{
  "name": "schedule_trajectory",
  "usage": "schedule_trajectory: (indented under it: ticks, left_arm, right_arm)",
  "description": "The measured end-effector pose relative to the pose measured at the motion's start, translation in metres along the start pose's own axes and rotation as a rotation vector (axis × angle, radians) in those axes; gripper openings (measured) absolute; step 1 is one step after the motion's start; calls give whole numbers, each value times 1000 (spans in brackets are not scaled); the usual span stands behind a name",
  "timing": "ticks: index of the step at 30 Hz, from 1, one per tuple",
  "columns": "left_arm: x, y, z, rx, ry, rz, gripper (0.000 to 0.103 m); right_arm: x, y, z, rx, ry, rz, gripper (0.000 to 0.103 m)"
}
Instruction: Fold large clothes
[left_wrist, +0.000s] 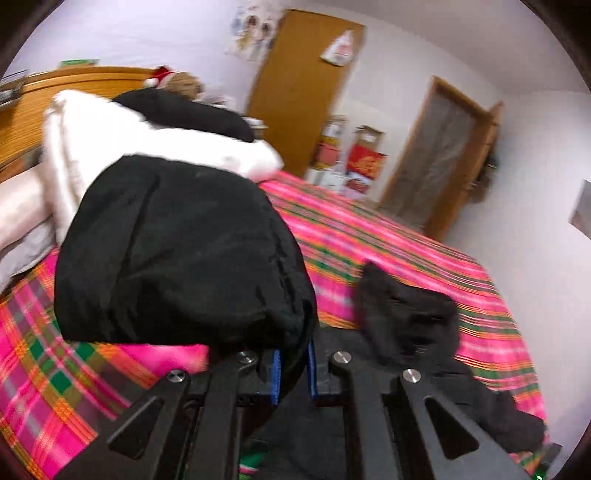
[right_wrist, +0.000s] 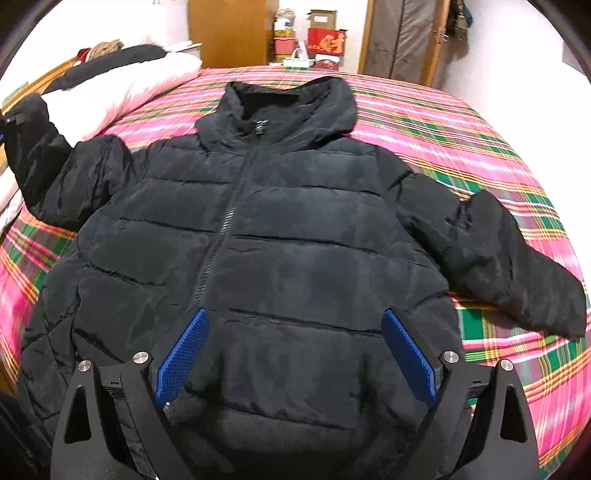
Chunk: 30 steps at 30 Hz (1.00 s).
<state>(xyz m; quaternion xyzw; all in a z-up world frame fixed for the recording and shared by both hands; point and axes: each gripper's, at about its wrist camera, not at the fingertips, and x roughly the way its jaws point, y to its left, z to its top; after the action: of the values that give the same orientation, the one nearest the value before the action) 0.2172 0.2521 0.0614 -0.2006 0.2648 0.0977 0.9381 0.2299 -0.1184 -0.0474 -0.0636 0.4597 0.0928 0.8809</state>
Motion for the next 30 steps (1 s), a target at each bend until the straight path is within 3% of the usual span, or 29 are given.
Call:
schedule_trajectory:
  ticks: [7,14,20,25,30]
  left_arm:
    - [18,-84,-20,101,65,-174,11]
    - [44,-150,-70,182,174,-294,11]
    - [73,-178,-113,283,291,-343,11]
    - [107,-196,-146,354,391,-321,13]
    - [126,-205,-168,370,486,-349,42]
  right_arm:
    - [-5,-37,-1,93,-10,-16,94]
    - [-3,-68,-3,144,-18,-37,94]
    - [8,-81,-5,190,-18,-36,94]
    - [23,-82,-5,213,-11,-17,94]
    - [32,-80,-7,219,-4,-2,94]
